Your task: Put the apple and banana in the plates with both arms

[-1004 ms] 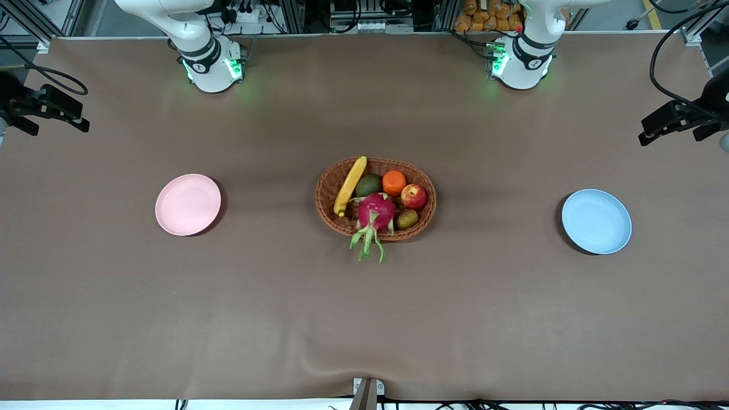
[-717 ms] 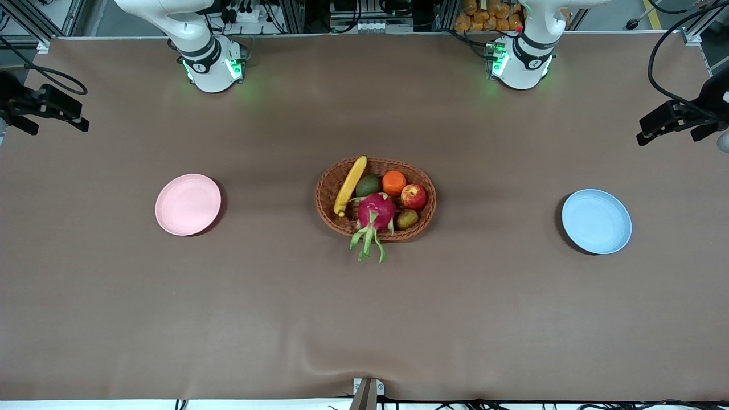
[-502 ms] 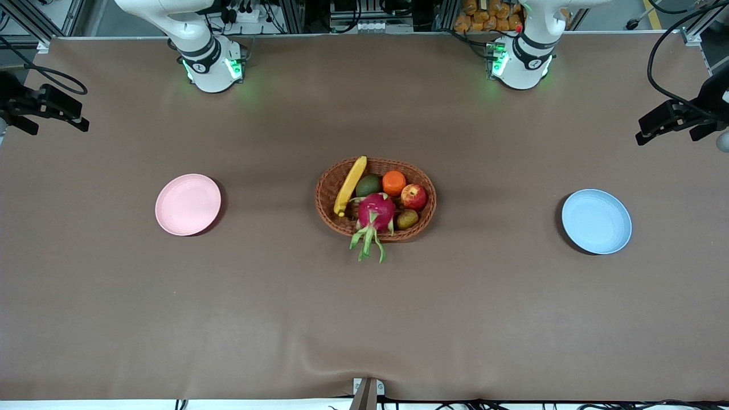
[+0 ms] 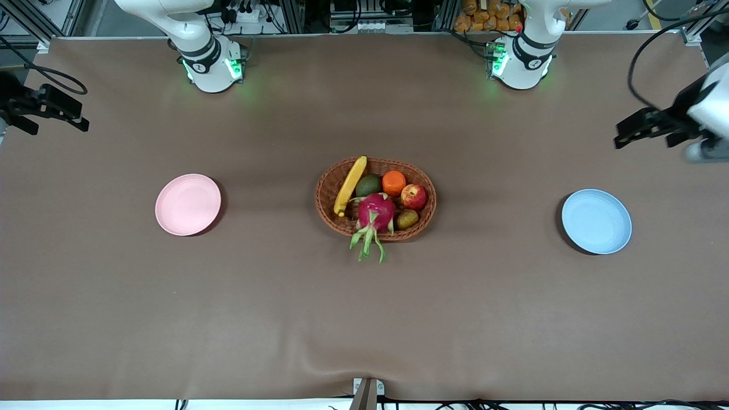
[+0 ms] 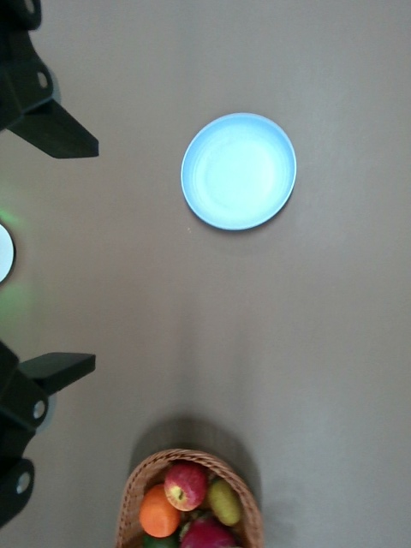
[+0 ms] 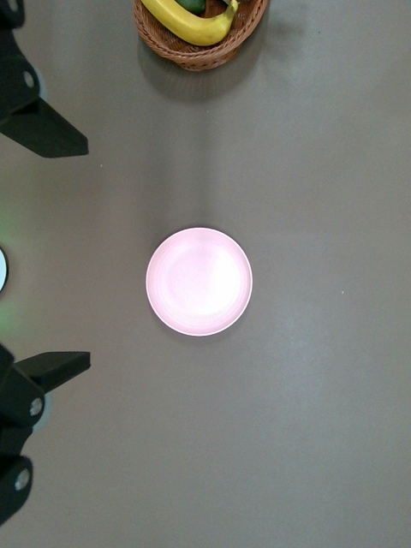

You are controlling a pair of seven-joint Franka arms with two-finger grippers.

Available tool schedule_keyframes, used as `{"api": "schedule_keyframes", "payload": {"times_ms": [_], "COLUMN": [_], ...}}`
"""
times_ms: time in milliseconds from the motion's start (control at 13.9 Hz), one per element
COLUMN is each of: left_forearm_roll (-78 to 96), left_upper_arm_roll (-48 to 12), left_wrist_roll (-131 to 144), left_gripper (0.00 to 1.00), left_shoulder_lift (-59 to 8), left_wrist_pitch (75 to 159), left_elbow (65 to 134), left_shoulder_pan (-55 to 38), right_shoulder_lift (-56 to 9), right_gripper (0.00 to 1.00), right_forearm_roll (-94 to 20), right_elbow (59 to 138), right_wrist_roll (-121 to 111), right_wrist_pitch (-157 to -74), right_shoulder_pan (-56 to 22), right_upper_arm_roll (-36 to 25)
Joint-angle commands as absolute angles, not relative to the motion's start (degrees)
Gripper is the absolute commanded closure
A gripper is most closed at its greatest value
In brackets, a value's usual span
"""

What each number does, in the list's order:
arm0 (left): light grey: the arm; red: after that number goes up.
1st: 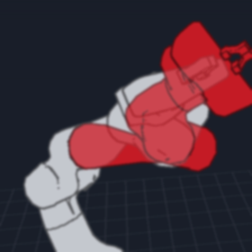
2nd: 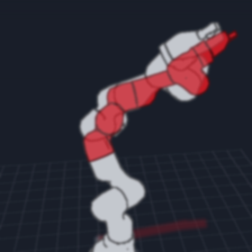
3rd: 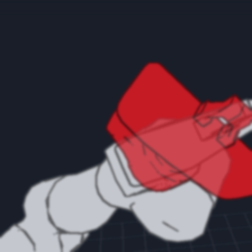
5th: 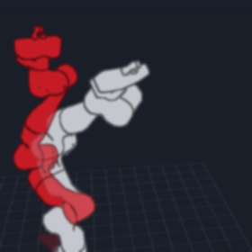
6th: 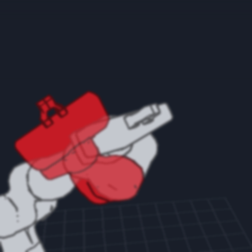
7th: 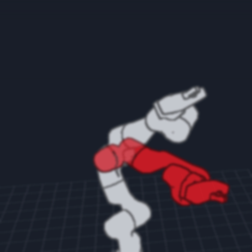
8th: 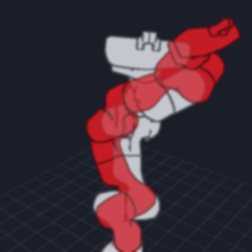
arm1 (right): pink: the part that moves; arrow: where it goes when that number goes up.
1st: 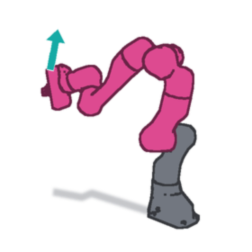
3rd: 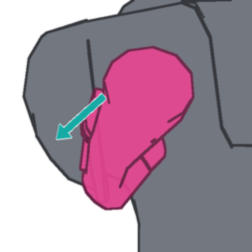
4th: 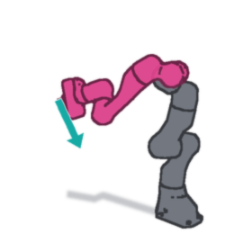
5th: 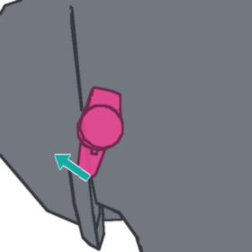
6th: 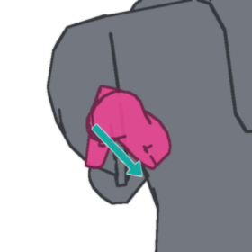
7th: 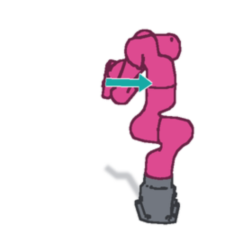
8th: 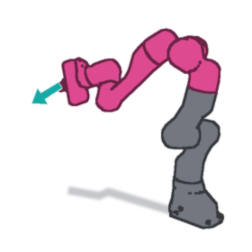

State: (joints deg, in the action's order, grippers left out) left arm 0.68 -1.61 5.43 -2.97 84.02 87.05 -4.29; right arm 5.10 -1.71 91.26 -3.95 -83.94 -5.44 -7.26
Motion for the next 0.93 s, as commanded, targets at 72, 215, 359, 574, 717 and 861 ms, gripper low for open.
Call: {"api": "schedule_keyframes", "payload": {"times_ms": [72, 215, 359, 574, 717, 861], "left_forearm_roll": [1.7, 1.8, 4.0, 4.7, 4.7, 6.7], "left_upper_arm_roll": [-2.5, -2.7, -3.8, -4.6, -4.5, -4.6], "left_wrist_roll": [4.7, 4.7, 5.7, 12.2, 18.2, 21.3], "left_gripper": [0.0, 0.0, 0.0, 0.0, 0.0, 0.0], "left_shoulder_lift": [-7.3, -9.0, -11.7, -15.5, -18.2, -20.7], "left_wrist_pitch": [84.0, 84.7, 86.4, 91.1, 93.6, 96.2], "left_elbow": [86.0, 86.3, 86.4, 86.5, 86.4, 86.4], "left_shoulder_pan": [-8.6, -9.5, -10.4, -13.5, -16.5, -17.1], "right_shoulder_lift": [5.7, 5.6, 5.0, 1.2, -0.5, -2.0], "right_gripper": [0.0, 0.0, 0.0, 0.0, 0.0, 0.0], "right_forearm_roll": [-1.4, -1.5, -1.7, -1.8, -1.7, -2.5], "right_elbow": [91.0, 91.0, 91.1, 91.0, 91.1, 90.8], "right_wrist_roll": [-3.3, -3.3, -3.3, -3.8, -3.7, -3.1], "right_wrist_pitch": [-83.4, -83.4, -83.3, -82.8, -82.3, -83.0], "right_shoulder_pan": [-5.4, -5.4, -5.4, -8.2, -11.1, -14.1], "right_upper_arm_roll": [-6.8, -6.8, -6.8, -6.8, -6.8, -6.8]}}
